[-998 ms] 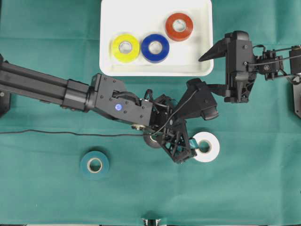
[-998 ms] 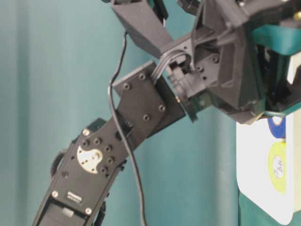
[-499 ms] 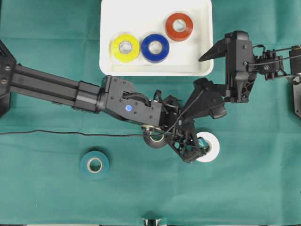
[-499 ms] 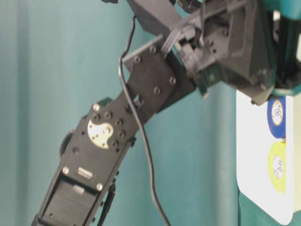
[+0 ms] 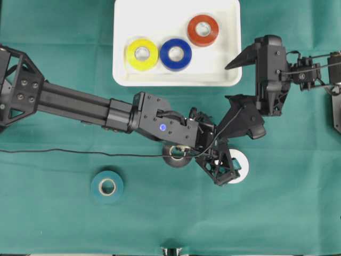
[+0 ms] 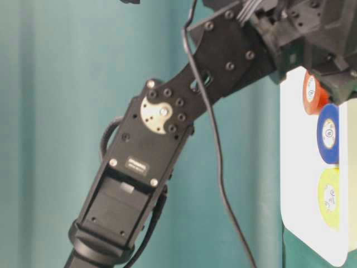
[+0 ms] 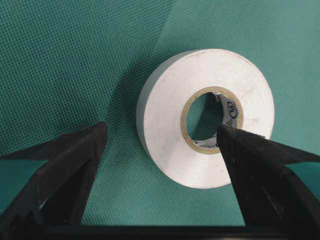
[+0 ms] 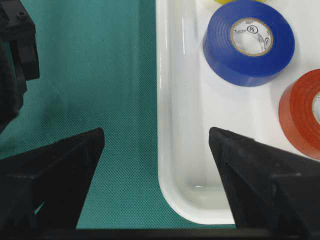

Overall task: Put the tape alternately from left to right into the white case.
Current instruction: 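Lower the left gripper onto the white roll and grasp it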

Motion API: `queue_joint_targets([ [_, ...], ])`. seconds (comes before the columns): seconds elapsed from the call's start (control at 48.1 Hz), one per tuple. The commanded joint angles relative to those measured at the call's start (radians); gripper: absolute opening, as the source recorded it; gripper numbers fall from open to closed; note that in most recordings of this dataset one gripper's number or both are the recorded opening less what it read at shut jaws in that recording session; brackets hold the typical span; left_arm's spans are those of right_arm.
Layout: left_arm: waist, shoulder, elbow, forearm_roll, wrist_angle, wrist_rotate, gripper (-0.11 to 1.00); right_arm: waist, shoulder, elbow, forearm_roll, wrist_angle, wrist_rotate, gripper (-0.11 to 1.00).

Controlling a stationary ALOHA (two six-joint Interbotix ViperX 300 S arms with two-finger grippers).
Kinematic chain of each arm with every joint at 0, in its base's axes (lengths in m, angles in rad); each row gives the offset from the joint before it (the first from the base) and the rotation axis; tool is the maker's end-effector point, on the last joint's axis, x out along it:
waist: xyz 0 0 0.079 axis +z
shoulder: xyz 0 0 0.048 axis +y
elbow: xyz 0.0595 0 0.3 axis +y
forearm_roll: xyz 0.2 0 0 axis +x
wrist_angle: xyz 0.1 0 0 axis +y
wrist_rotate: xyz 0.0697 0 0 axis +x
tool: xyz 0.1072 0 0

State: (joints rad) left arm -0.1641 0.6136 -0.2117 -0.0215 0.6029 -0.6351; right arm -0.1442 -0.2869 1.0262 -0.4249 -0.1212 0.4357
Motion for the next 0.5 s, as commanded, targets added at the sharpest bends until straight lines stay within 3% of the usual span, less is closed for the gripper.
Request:
queue_joint_targets([
  [0.0,0.003,-0.017,-0.035,0.003,0.008,-0.003,0.98,0.002,-0.012,-0.009,0.0,-0.005,0.0,0.83],
  [0.478,0.005,-0.003,-0.035,0.005,0.035,-0.005,0.96,0.002,-0.012,-0.008,0.0,-0.003,0.002,0.83],
])
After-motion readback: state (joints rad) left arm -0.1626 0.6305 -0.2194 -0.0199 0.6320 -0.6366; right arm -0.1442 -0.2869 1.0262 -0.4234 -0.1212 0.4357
